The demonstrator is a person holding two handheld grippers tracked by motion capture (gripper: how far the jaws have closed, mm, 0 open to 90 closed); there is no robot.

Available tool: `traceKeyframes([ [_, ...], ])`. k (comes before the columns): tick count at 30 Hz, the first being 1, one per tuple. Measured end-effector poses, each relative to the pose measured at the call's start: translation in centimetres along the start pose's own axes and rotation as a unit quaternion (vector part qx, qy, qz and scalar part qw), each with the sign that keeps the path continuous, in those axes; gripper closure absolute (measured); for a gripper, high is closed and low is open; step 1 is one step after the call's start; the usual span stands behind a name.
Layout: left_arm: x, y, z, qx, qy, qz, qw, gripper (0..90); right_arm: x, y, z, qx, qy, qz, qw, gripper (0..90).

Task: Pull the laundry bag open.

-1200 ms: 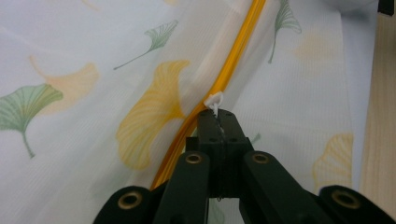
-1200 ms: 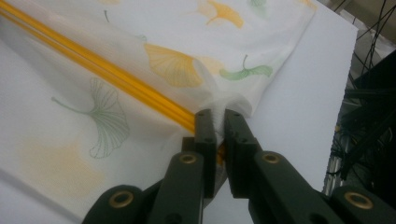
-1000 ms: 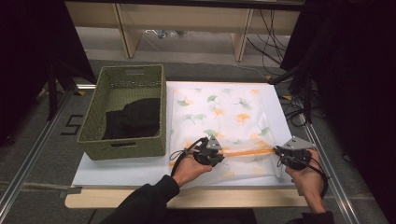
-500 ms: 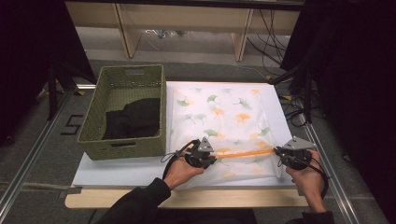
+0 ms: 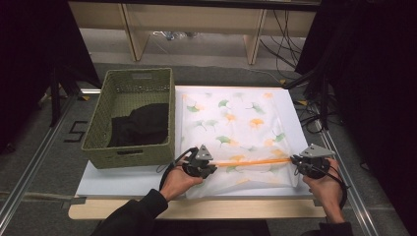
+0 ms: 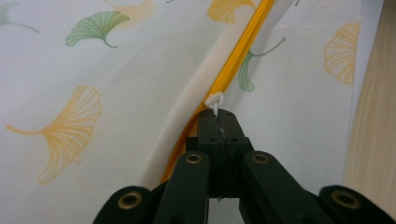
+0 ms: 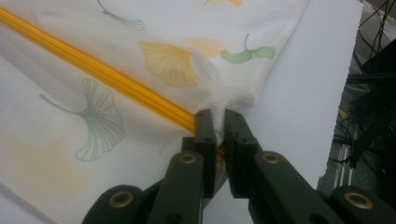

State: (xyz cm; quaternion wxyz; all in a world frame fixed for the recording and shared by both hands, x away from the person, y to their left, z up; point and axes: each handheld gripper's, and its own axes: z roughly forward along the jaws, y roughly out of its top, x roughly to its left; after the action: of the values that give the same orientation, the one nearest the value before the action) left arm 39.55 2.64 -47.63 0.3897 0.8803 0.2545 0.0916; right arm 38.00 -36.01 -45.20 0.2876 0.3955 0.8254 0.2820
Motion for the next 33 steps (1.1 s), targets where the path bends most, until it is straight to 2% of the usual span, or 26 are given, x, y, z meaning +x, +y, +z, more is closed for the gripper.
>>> traceKeyframes([
  [1,0.0,0.0,0.0,0.0,0.0,0.0,1.0,90.0,0.0,0.0,0.0,0.0,0.0,0.0,1.0,85.9],
  [2,0.1,-0.3,-0.2,-0.001,-0.007,-0.012,0.9999,90.0,-0.2,-0.1,0.0,0.002,0.0,-0.011,0.9999,85.9],
  [3,0.2,-0.5,-0.4,0.0,-0.002,-0.016,0.9999,90.0,-0.1,-0.1,0.1,-0.002,0.0,-0.002,1.0,85.9],
  [5,0.3,-0.6,-0.5,0.002,-0.003,-0.013,0.9999,90.0,-0.1,-0.1,0.0,0.001,-0.001,0.003,1.0,85.9],
  [6,0.5,-0.9,-0.8,0.008,-0.002,-0.009,0.9999,90.0,-0.3,-0.2,0.0,0.004,0.0,-0.006,1.0,85.9],
  [9,0.6,-1.4,-1.1,0.011,-0.003,-0.009,0.9999,90.0,-0.5,-0.4,0.1,0.004,0.001,-0.006,1.0,85.9],
  [10,0.6,-1.4,-1.1,0.011,-0.003,-0.009,0.9999,90.0,-0.4,-0.4,0.1,0.004,-0.002,0.003,1.0,85.8],
  [11,0.5,-1.6,-1.1,0.009,-0.003,-0.022,0.9997,90.0,-0.4,-0.4,0.1,0.004,-0.002,0.003,1.0,85.8],
  [12,0.6,-1.7,-1.4,0.01,-0.001,-0.022,0.9997,90.0,-0.5,-0.5,0.1,0.007,-0.002,0.005,1.0,85.9],
  [13,0.8,-1.8,-1.7,0.01,0.002,-0.013,0.9999,90.0,-0.6,-0.5,0.1,0.006,-0.004,0.01,0.9999,85.9],
  [14,0.8,-1.8,-1.7,0.01,0.002,-0.013,0.9999,90.0,-0.7,-0.6,0.1,0.009,-0.003,0.005,0.9999,85.9],
  [16,0.8,-2.3,-2.2,0.009,0.006,-0.03,0.9995,90.0,-0.8,-0.6,0.1,0.006,-0.003,0.005,1.0,85.8],
  [17,0.9,-2.5,-2.3,0.011,0.004,-0.027,0.9996,90.0,-0.9,-0.6,0.2,0.004,-0.006,-0.004,1.0,85.8],
  [19,1.1,-2.6,-2.5,0.015,0.003,-0.029,0.9995,90.0,-0.8,-0.6,0.2,0.004,-0.005,0.001,1.0,85.9],
  [20,1.4,-2.9,-2.7,0.012,0.011,-0.034,0.9993,90.0,-0.8,-0.7,0.2,0.012,-0.003,-0.006,0.9999,85.8],
  [23,1.6,-3.1,-3.1,0.012,0.012,-0.039,0.9991,90.0,-0.7,-0.7,0.2,0.015,-0.004,0.0,0.9999,85.8],
  [24,1.6,-3.2,-3.3,0.011,0.011,-0.042,0.999,90.0,-0.7,-0.7,0.2,0.014,-0.012,0.007,0.9998,85.9],
  [26,1.7,-3.5,-3.7,0.01,0.012,-0.045,0.9989,90.0,-0.9,-0.8,0.2,0.016,-0.007,0.002,0.9998,85.9],
  [27,1.8,-3.6,-3.9,0.011,0.015,-0.047,0.9987,90.0,-0.8,-0.8,0.3,0.015,-0.008,0.011,0.9998,85.8],
  [32,2.3,-4.6,-4.6,0.023,0.018,-0.045,0.9985,90.0,-1.0,-0.9,0.3,0.02,-0.014,-0.001,0.9997,85.9],
  [33,2.4,-4.8,-4.7,0.021,0.022,-0.052,0.9982,90.0,-1.0,-0.9,0.2,0.022,-0.014,0.002,0.9997,85.8],
])
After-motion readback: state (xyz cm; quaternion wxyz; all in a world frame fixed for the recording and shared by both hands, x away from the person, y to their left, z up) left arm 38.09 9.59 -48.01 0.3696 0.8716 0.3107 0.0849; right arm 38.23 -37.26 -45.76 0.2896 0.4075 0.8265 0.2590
